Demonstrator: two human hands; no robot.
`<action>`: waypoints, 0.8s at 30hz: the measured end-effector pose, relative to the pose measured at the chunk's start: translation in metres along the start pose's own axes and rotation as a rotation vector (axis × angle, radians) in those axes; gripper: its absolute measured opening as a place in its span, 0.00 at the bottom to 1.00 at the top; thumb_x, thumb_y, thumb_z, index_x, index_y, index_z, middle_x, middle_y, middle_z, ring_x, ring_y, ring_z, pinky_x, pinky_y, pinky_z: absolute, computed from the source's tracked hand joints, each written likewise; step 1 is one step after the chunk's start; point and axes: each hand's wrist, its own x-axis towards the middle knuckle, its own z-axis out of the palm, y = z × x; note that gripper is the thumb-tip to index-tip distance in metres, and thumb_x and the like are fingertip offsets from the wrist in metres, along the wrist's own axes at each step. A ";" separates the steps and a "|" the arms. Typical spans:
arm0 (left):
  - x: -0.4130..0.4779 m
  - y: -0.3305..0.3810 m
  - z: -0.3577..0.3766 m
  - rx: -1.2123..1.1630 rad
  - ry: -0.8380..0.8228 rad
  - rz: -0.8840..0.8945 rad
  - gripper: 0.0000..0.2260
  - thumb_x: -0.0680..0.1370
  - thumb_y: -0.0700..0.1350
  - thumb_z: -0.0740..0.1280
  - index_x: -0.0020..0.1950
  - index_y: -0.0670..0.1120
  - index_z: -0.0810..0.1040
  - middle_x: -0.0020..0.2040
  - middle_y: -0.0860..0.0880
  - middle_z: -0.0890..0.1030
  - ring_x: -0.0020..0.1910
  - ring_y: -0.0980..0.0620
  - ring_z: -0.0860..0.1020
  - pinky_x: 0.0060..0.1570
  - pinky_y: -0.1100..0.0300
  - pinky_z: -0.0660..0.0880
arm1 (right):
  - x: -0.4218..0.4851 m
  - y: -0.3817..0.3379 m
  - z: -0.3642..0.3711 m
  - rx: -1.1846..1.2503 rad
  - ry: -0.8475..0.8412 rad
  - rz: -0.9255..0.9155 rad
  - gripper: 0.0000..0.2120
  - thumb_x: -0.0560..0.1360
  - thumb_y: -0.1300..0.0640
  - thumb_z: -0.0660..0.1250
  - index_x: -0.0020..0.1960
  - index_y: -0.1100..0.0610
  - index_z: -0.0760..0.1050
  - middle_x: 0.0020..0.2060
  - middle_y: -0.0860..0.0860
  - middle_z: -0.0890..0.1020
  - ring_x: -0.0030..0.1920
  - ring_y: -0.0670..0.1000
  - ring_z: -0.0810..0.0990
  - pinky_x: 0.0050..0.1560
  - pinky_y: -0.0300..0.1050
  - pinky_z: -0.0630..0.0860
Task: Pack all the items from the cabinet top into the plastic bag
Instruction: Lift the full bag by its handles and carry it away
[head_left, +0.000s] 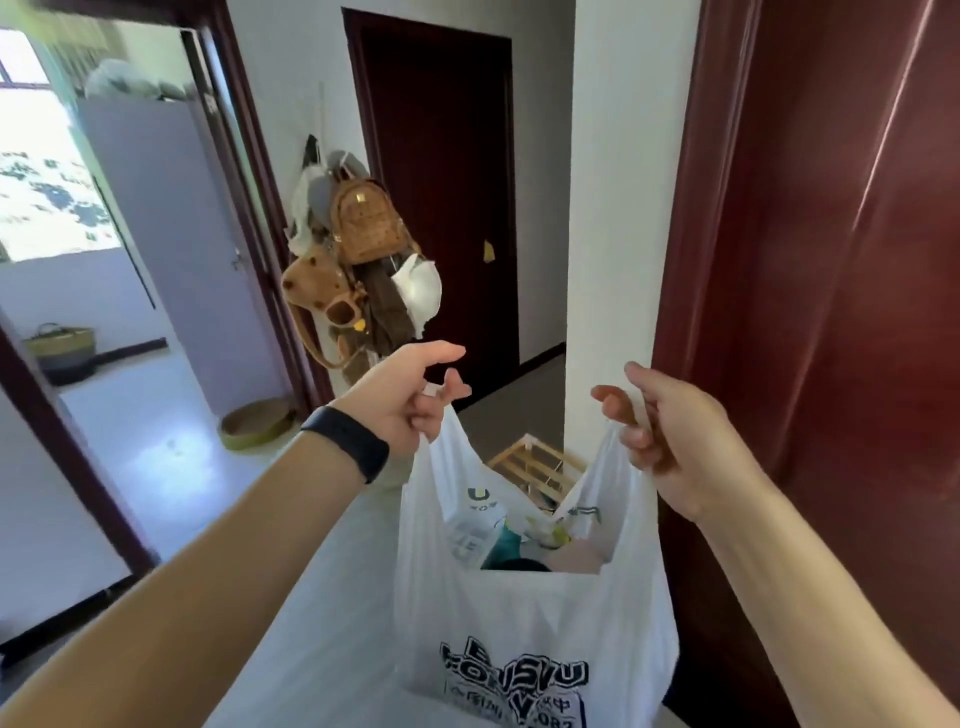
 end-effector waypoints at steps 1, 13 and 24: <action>0.019 0.016 0.001 0.002 -0.007 0.019 0.24 0.77 0.49 0.69 0.70 0.45 0.67 0.52 0.47 0.85 0.20 0.59 0.57 0.24 0.67 0.52 | 0.016 -0.008 0.006 0.010 0.009 -0.015 0.16 0.80 0.50 0.63 0.54 0.62 0.79 0.32 0.47 0.80 0.22 0.44 0.65 0.19 0.34 0.60; 0.271 0.128 0.001 0.183 -0.322 -0.034 0.25 0.75 0.50 0.70 0.69 0.43 0.69 0.37 0.49 0.83 0.18 0.59 0.60 0.19 0.67 0.53 | 0.196 -0.016 0.056 0.168 0.346 -0.111 0.14 0.82 0.55 0.60 0.52 0.64 0.79 0.28 0.48 0.80 0.22 0.43 0.68 0.21 0.33 0.62; 0.440 0.093 -0.008 0.512 -0.462 -0.040 0.09 0.77 0.47 0.69 0.49 0.42 0.78 0.38 0.46 0.78 0.25 0.52 0.72 0.33 0.58 0.72 | 0.307 0.037 0.038 0.042 0.700 -0.065 0.10 0.81 0.64 0.59 0.52 0.68 0.78 0.35 0.55 0.83 0.29 0.48 0.74 0.31 0.39 0.68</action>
